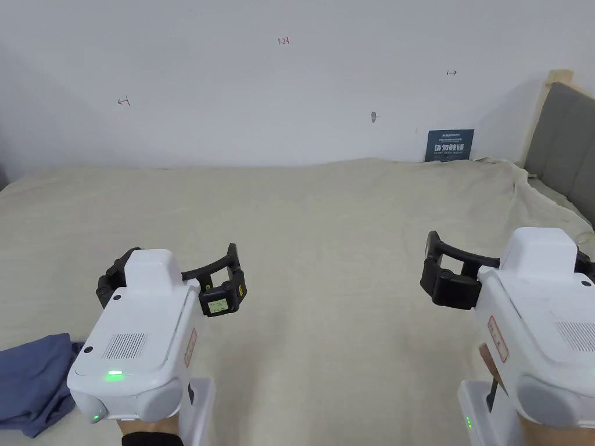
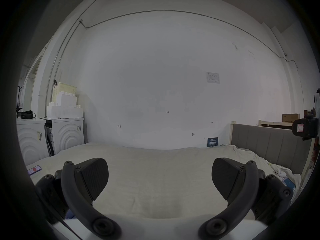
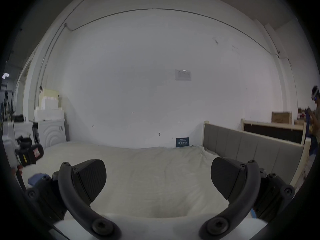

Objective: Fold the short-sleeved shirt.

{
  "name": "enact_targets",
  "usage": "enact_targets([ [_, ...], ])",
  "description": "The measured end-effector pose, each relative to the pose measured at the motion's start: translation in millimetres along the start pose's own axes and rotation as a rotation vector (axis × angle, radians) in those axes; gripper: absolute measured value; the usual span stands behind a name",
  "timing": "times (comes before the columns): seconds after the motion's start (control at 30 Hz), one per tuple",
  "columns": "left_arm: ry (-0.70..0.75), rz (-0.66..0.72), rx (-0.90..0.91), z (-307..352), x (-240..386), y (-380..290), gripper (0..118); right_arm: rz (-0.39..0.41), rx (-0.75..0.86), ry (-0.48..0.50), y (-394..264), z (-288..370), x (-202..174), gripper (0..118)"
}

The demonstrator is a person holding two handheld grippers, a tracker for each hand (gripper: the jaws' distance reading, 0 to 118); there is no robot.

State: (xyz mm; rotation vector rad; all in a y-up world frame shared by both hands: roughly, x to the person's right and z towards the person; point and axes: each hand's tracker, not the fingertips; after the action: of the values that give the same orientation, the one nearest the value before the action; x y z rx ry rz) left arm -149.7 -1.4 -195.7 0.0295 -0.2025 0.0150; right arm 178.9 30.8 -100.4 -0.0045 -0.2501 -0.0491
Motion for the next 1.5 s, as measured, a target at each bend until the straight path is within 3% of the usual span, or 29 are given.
enact_targets([
  [0.2,-0.014,0.008,0.009,3.2,-0.2,5.3,118,-0.124,-0.161,-0.148,13.8,-1.0,-2.9,118],
  [0.4,-0.023,0.016,0.018,3.1,-1.4,8.9,118,-0.195,-0.344,-0.141,28.6,-4.1,4.7,118],
  [0.5,-0.025,0.020,0.020,2.9,-2.2,9.7,118,-0.218,-0.396,-0.218,33.1,-3.4,4.3,117],
  [0.73,-0.019,0.027,0.018,1.8,-3.9,9.8,118,-0.180,-0.417,-0.236,31.4,-8.0,0.1,117],
  [0.83,-0.019,0.018,0.018,1.6,-4.3,9.3,118,-0.130,-0.394,-0.197,30.0,-9.8,-1.0,117],
  [1.17,-0.022,0.023,0.033,4.1,-4.4,12.6,118,-0.106,-0.395,-0.184,29.0,-14.1,-6.3,117],
  [1.37,-0.024,0.014,0.040,5.7,-3.0,13.7,118,0.002,-0.204,-0.155,19.1,-6.6,-10.3,117],
  [1.5,-0.010,0.008,0.050,7.4,-1.1,13.3,118,-0.014,-0.146,-0.099,15.2,-4.9,-6.3,117],
])
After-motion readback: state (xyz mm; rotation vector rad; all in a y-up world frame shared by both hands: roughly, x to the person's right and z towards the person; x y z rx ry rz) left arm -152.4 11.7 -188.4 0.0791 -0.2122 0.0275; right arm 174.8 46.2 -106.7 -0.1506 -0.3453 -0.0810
